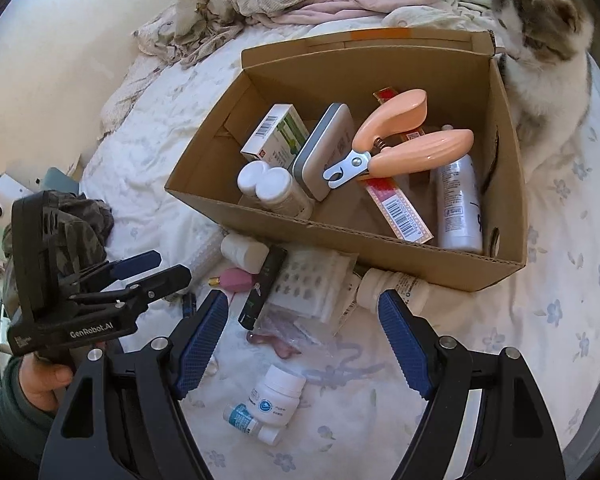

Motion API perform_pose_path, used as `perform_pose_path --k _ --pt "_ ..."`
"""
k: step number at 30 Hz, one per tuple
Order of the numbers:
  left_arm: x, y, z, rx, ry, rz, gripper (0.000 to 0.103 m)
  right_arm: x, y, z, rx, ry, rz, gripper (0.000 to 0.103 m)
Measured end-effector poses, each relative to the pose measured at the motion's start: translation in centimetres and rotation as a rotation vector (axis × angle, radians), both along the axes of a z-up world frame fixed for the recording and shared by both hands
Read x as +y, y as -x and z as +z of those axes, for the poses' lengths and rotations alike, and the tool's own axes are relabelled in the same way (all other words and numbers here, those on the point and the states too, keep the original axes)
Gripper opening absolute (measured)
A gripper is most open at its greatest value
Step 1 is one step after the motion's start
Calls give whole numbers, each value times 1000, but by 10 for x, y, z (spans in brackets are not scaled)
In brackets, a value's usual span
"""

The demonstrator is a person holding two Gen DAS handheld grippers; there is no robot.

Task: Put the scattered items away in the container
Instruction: 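Move both grippers back over the remaining pile, then grasp the LED corn bulb with left gripper while right grasps bagged pill tray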

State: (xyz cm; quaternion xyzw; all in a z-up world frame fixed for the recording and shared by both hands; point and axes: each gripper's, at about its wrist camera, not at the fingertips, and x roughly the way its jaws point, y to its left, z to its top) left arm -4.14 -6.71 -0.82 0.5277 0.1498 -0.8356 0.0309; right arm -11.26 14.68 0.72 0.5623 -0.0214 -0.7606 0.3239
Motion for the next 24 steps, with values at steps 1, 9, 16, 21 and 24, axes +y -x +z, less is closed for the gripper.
perform_pose_path --k 1,9,16,21,24 --pt "-1 0 0 0 0 6 80 3 2 0 -4 6 -15 81" --pt "-15 2 -1 3 -53 56 80 4 7 -7 -52 18 -29 80" --pt "-15 -1 -1 0 -69 54 80 1 17 -52 -234 58 -89 63" --pt "-19 -3 0 -1 -65 68 80 -7 31 -70 -311 138 -95 63" --pt "-27 -4 -4 -33 -21 109 80 -16 29 -59 -284 185 -56 57"
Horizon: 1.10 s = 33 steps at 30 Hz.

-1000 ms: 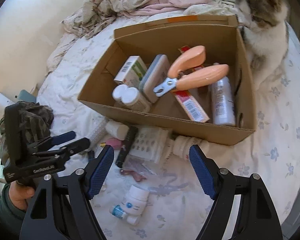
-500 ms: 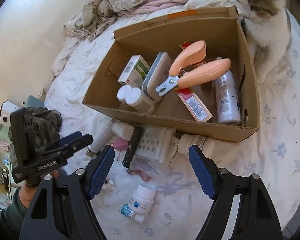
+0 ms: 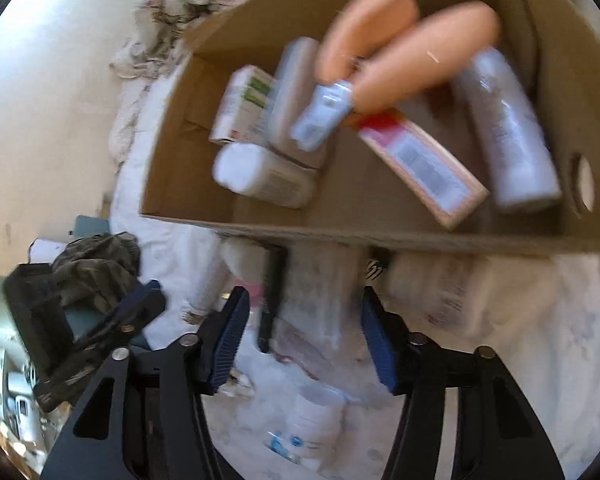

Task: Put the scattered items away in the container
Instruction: 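Grasp the LED corn bulb with left gripper while right grasps bagged pill tray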

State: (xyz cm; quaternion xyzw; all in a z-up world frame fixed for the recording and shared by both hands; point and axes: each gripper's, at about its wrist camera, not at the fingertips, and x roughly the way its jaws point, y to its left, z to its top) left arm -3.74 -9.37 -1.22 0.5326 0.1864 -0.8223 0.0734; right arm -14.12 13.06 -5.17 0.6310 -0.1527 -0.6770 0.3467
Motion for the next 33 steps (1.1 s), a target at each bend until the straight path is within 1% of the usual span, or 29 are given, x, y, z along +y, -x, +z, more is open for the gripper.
perform_pose_path --k 1,3,4,6,7,8,9,11,14,15,16,17,18,20,21,23,24,26,28,31,33 --pt "-5 -1 -3 -16 -1 21 80 -4 -1 4 5 16 16 56" --pt "-12 -2 -8 -39 -8 54 80 -12 -4 5 22 -26 44 56" --pt "-16 -2 -11 -54 -8 67 80 -15 -4 0 23 -46 50 56" --pt "-19 -2 -17 -82 -1 73 80 -20 -3 -12 -9 -55 51 55" --pt "-20 -1 -19 -92 5 72 80 -22 -3 -14 -12 -53 51 47" --pt "-19 0 -21 -98 5 67 80 -24 -2 -16 -9 -62 53 31" --pt "-17 2 -23 -102 -7 45 80 -24 -2 -15 4 -66 50 19" --pt "-12 8 -27 -110 -26 -6 79 -21 0 -11 19 -60 39 18" --pt "-5 16 -38 -160 40 -40 79 -14 -2 0 34 -53 35 18" --pt "-4 18 -41 -171 44 -46 79 -11 -4 6 51 -43 31 17" --pt "-4 21 -44 -179 43 -51 76 -8 -6 12 68 -40 28 17" --pt "-4 24 -48 -188 48 -58 67 -5 -6 17 80 -34 24 17" --pt "-3 26 -51 -198 58 -61 60 1 -8 25 97 -21 17 17" --pt "-3 28 -57 -215 71 -67 53 12 -11 35 116 -5 -3 17" --pt "-1 28 -57 -209 80 -77 48 17 -11 41 122 10 -16 17" --pt "5 26 -52 -195 106 -101 33 29 -13 50 127 42 -38 17" --pt "5 24 -48 -182 106 -100 31 32 -13 55 129 57 -47 17" --pt "1 16 -37 -148 76 -86 31 36 -13 64 145 73 -62 17" --pt "-2 8 -25 -116 72 -80 31 40 -12 72 150 93 -72 17" --pt "-5 -4 -1 -57 71 -71 31 48 -8 86 161 142 -97 17" --pt "-6 -10 21 -1 84 -67 31 57 -5 97 180 189 -123 17"
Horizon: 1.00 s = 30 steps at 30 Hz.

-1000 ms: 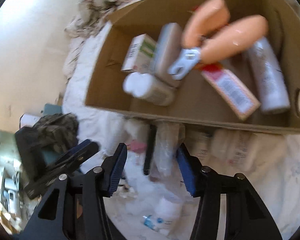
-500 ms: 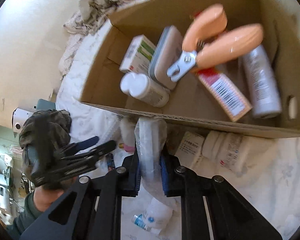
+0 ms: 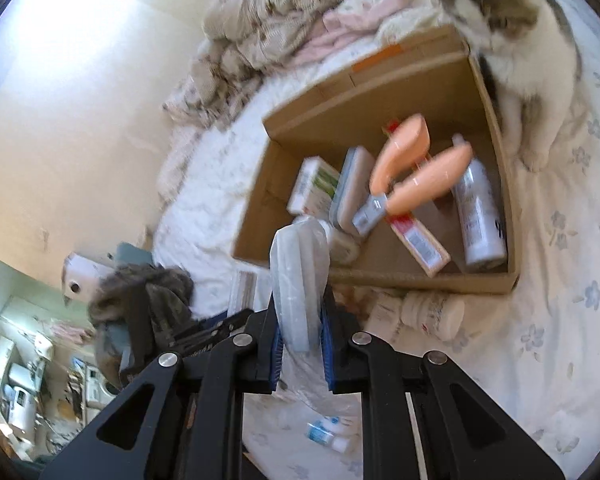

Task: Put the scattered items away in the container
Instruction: 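Grasp the LED corn bulb with left gripper while right grasps bagged pill tray, then lower the corn bulb and bagged pill tray into the box, open both grippers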

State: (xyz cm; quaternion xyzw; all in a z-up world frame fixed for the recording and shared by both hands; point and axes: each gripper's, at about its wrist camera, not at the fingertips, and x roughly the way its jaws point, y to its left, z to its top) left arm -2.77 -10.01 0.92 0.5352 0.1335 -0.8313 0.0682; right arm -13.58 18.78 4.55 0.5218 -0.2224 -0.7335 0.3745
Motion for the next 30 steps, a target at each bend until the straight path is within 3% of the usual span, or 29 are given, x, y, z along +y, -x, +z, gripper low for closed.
perform_pose_path --k 4,6,11,19,30 --pt "-5 3 44 95 28 -9 31 20 13 27 79 56 -107 17" --pt "8 23 60 116 39 -34 31 29 20 33 93 64 -162 17" --pt "31 59 73 138 82 -104 31 42 37 17 49 71 -248 17" --pt "70 109 46 99 140 -182 31 31 50 -12 3 10 -250 17" --pt "79 150 -1 22 177 -205 31 -8 59 -56 -106 -53 -122 18"
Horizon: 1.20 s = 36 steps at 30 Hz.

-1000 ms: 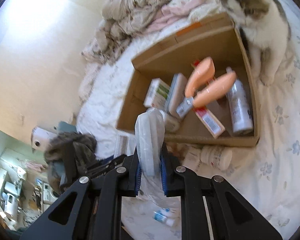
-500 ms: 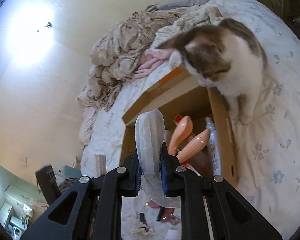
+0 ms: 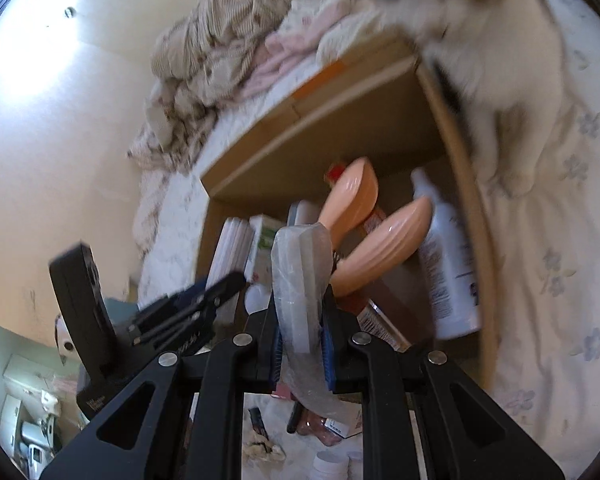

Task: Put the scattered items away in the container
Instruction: 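Lower the corn bulb and bagged pill tray into the box, open both grippers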

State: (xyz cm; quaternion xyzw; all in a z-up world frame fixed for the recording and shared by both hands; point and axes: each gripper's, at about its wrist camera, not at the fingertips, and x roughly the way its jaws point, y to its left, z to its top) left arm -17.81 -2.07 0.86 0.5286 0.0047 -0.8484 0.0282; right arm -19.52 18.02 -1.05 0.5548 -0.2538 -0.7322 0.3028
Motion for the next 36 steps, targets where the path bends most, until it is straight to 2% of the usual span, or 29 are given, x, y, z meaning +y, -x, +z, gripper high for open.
perform_pose_path --k 3,7,9,10,11,12,14,15,20,24,26,30,33,36 --pt "-3 0 -6 -21 -13 0 32 -6 0 -5 -17 -10 27 21" --pt "-11 -3 -4 -4 -46 33 33 -10 1 -7 -21 -50 38 25" --pt "-13 -5 -2 -6 -54 44 44 -9 0 -6 -22 -69 34 27" --pt "-14 -6 -1 -6 -63 50 59 -8 0 -6 -21 -78 29 28" --pt "-15 -7 2 1 -73 57 69 -7 0 -4 -19 -88 25 31" --pt "-16 -11 7 21 -83 64 70 -5 -1 -2 -11 -99 20 34" --pt "-15 -19 17 62 -103 62 70 -3 -2 4 16 -103 7 53" --pt "-15 -26 22 81 -116 63 70 1 -2 10 36 -107 -8 54" --pt "-17 -63 44 153 -175 67 70 7 -5 37 141 -157 -41 56" --pt "-23 -91 50 151 -174 73 70 15 -16 57 220 -180 -57 56" --pt "-29 -105 44 139 -177 80 75 17 -20 60 215 -158 -50 56" --pt "-39 -128 18 80 -192 102 75 20 -34 59 182 -97 -27 56" --pt "-48 -141 1 63 -207 139 75 21 -49 64 193 -69 9 56" --pt "-65 -145 -2 67 -274 221 75 25 -61 68 206 -69 42 56"
